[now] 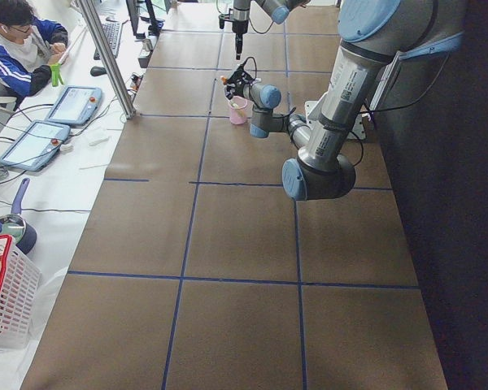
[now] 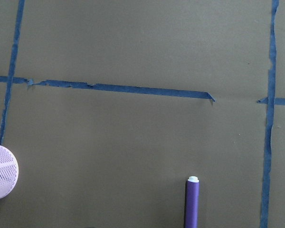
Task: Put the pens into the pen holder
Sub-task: 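Carry the orange highlighter over the cup and lower it in with the left gripper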
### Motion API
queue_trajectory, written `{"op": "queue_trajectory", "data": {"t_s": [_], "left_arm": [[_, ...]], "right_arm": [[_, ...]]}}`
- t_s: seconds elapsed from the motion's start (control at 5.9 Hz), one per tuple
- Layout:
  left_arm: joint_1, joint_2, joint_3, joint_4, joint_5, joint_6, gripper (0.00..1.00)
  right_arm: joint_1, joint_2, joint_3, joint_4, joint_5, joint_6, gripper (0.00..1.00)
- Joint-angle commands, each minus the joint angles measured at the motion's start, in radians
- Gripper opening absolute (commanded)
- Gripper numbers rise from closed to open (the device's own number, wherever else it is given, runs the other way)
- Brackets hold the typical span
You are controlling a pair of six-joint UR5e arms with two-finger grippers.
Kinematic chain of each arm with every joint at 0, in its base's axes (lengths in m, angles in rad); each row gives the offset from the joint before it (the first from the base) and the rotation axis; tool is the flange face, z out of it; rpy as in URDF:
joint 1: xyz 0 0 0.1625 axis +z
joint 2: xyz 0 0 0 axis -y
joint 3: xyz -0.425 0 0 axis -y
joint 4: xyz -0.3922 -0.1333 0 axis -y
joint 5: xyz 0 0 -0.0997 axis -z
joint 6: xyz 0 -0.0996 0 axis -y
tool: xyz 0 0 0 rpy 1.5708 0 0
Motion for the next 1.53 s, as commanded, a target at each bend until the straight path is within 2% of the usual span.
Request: {"op": "queue_trajectory", "data": {"t_s": [0.0, 0.51, 0.85, 1.02, 1.19, 1.36], "left_arm": [[0.003, -0.029, 0.005, 0.06, 0.023, 0.026, 0.0], [0.008, -0.048, 0.086, 0.06, 0.023, 0.026, 0.0], [0.034, -0.048, 0.094, 0.06, 0.023, 0.026, 0.02], [0.036, -0.046, 0.089, 0.06, 0.017, 0.024, 0.26], [0.036, -0.046, 0.085, 0.057, 0.009, 0.024, 0.63], [0.034, -0.043, 0.06, 0.056, 0.009, 0.026, 0.89]], "right_arm": [[-0.001, 0.0, -0.008, 0.004, 0.0, 0.0, 1.0], [-0.001, 0.002, -0.009, 0.005, 0.0, 0.0, 1.0], [0.001, 0.002, -0.011, 0.005, 0.0, -0.002, 1.0], [0.001, 0.002, -0.009, 0.005, 0.0, 0.0, 1.0], [0.001, 0.002, -0.009, 0.005, 0.0, 0.0, 1.0], [0.001, 0.002, -0.008, 0.005, -0.002, 0.0, 1.0]]}}
